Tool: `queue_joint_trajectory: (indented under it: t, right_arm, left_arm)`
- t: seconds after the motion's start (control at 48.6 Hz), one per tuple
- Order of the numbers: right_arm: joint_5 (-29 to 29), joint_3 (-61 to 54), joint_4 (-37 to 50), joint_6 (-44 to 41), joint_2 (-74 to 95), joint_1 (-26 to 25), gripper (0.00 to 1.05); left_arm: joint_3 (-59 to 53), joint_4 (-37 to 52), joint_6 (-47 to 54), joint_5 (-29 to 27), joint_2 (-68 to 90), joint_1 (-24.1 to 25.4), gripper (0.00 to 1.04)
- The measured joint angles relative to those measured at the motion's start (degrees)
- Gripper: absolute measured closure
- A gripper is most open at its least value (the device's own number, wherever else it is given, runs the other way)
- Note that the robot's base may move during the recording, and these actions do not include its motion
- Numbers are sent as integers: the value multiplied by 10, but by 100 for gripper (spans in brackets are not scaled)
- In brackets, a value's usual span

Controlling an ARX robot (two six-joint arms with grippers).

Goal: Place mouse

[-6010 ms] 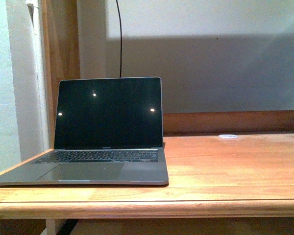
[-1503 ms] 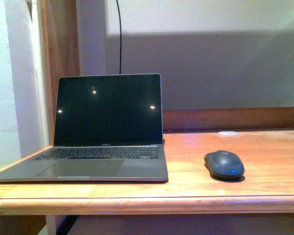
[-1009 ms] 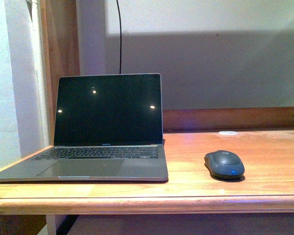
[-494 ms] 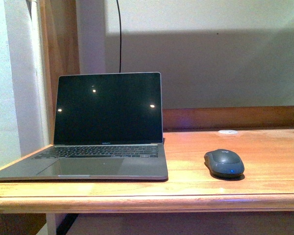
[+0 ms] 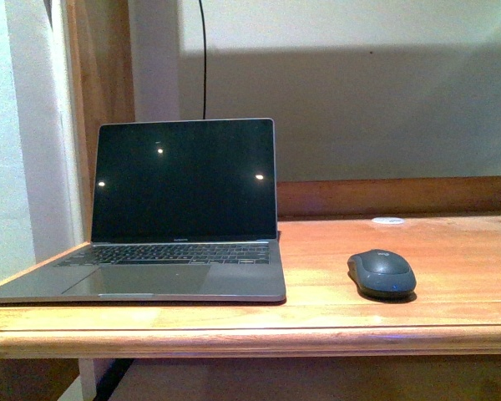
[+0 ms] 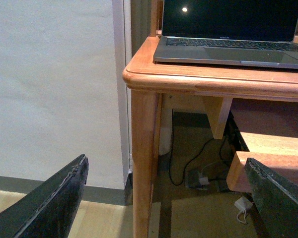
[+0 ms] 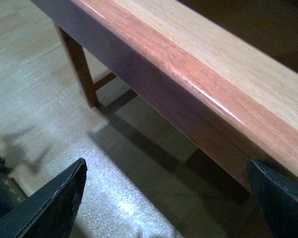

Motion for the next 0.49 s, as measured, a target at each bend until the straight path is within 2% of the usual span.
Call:
queue_joint_trajectory:
  t: [0.185, 0.412, 0.494]
  right_arm:
    - [105, 19, 128, 95, 89, 79, 7]
    - [223, 90, 216, 182, 211, 147, 7]
    - [249, 110, 227, 214, 241, 165, 7]
  left_arm:
    - [0, 0, 0, 0, 0, 0, 8]
    - [0, 0, 0, 0, 0, 0, 8]
    - [0, 0, 0, 0, 0, 0, 8]
